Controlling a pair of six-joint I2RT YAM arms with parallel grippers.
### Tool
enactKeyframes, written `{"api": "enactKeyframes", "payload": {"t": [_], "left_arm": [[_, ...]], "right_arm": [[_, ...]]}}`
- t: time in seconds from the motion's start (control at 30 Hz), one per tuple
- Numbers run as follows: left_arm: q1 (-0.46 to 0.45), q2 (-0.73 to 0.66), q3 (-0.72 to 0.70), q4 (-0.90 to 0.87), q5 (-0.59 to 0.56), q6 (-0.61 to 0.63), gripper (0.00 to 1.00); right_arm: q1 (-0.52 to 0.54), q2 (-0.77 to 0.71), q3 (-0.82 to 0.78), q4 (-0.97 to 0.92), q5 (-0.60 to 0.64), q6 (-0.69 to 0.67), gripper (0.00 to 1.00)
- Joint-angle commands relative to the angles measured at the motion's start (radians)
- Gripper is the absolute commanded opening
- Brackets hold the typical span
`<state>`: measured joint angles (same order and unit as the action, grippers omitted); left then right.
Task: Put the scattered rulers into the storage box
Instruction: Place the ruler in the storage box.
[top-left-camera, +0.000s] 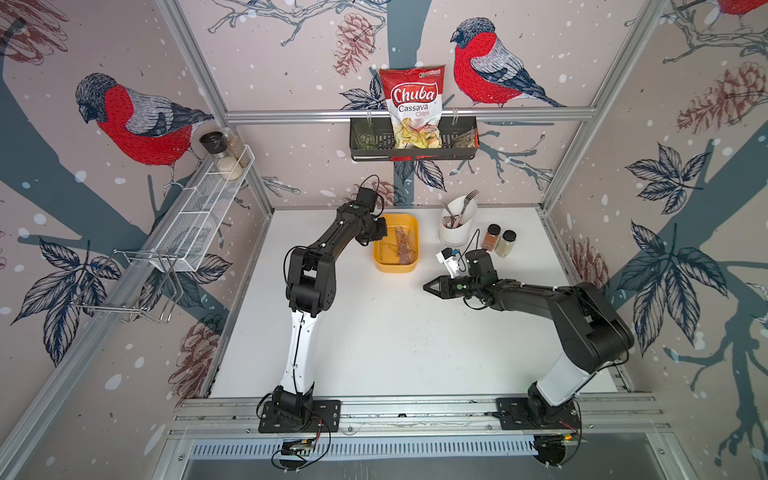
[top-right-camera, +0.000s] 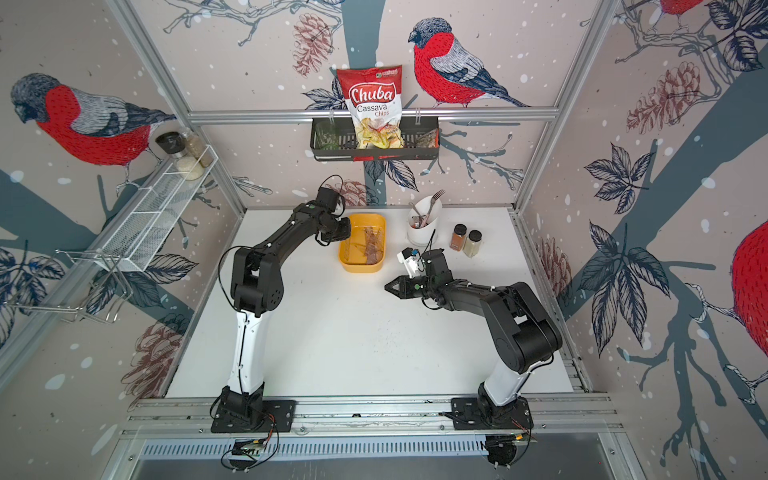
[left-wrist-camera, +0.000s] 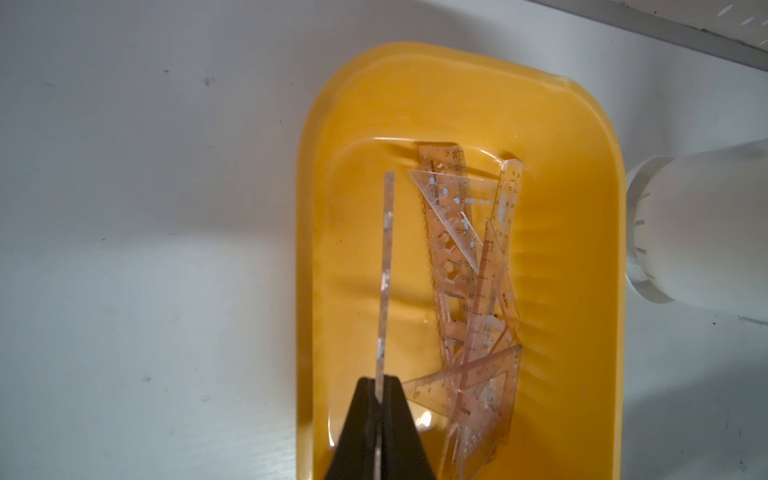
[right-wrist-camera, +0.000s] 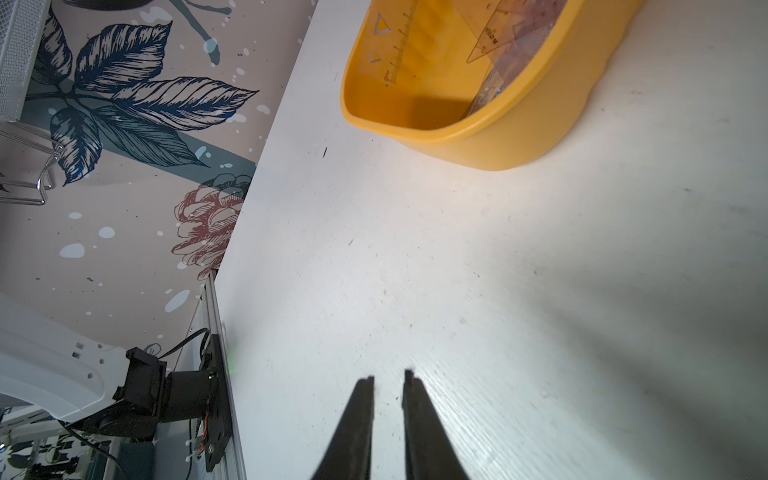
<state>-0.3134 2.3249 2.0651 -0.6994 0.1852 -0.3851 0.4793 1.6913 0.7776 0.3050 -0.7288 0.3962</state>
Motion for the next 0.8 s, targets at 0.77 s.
{"api": "enactKeyframes", "payload": {"t": [0.77], "left_arm": [[0.001, 0.089, 0.043, 0.016, 0.103, -0.050, 0.00]], "right_arm": [[0.001, 0.004, 0.010, 0.030, -0.022, 0.020, 0.20]]}}
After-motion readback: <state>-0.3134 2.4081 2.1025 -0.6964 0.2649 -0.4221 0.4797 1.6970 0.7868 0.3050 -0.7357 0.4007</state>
